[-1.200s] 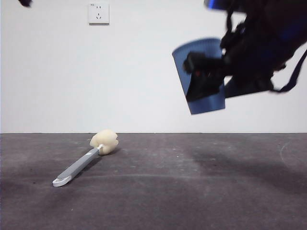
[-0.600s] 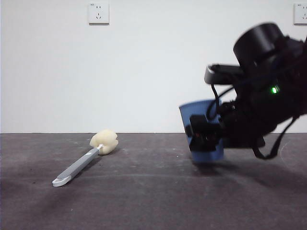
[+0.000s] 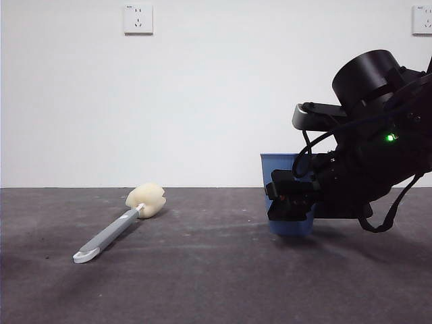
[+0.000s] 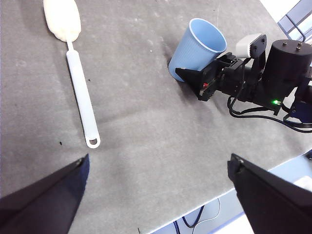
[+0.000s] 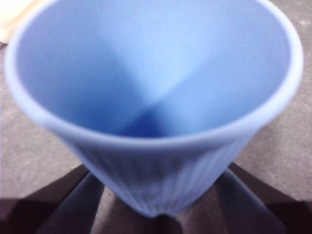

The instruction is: Pick up the cup brush,pick up the cup,insert the brush into the cup,clean the cup,put the cup brush back,put the cup back to the fixed position on the table

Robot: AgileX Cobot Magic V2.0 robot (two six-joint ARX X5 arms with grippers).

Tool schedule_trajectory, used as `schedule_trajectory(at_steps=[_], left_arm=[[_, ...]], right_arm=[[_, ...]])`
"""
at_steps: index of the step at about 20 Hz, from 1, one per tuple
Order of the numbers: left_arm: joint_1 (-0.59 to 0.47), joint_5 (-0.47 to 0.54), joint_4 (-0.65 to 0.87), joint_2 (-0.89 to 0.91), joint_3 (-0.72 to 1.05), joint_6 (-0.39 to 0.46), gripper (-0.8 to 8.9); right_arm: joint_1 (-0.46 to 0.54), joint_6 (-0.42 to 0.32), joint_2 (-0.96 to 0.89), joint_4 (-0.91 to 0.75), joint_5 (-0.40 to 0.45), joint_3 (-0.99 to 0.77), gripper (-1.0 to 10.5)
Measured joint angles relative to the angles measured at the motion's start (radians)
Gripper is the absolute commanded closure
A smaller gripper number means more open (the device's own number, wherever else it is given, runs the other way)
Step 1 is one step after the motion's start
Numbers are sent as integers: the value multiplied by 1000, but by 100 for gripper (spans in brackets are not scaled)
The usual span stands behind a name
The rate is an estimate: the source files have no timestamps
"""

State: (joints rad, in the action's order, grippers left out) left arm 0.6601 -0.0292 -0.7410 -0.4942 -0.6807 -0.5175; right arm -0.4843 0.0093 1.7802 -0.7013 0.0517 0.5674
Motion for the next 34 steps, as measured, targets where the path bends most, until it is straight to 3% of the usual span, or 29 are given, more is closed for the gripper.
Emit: schedule_trajectory(at_steps=[4,12,16,19,23,30,32,34], left_arm=[[0,0,0,0,0,0,338],[0,0,-25,0,0,0,338],[0,20,-38,0,0,0,338],[0,22,-49,0,0,1,344],[0,14,-57,0,0,34,345],[0,-102,-65,0,0,80,347],[0,-108,-81,0,0,83,422],[0,-109,-96,0,0,84,631]], right_arm=[[0,0,-19,51,0,6,496],[-2,18,-213,299,0,-20,464],[-24,77,-453,594,-3,-20,466],[-41,138,-736,882,-121,-11,473],[-53,164,-1017,1293,-256,94,473],[-59,148,-1110,1677,-340,330,475],[-59,141,-1108,1699,-340,336,513],[-59,138,-1107,1727,-340,336,750]])
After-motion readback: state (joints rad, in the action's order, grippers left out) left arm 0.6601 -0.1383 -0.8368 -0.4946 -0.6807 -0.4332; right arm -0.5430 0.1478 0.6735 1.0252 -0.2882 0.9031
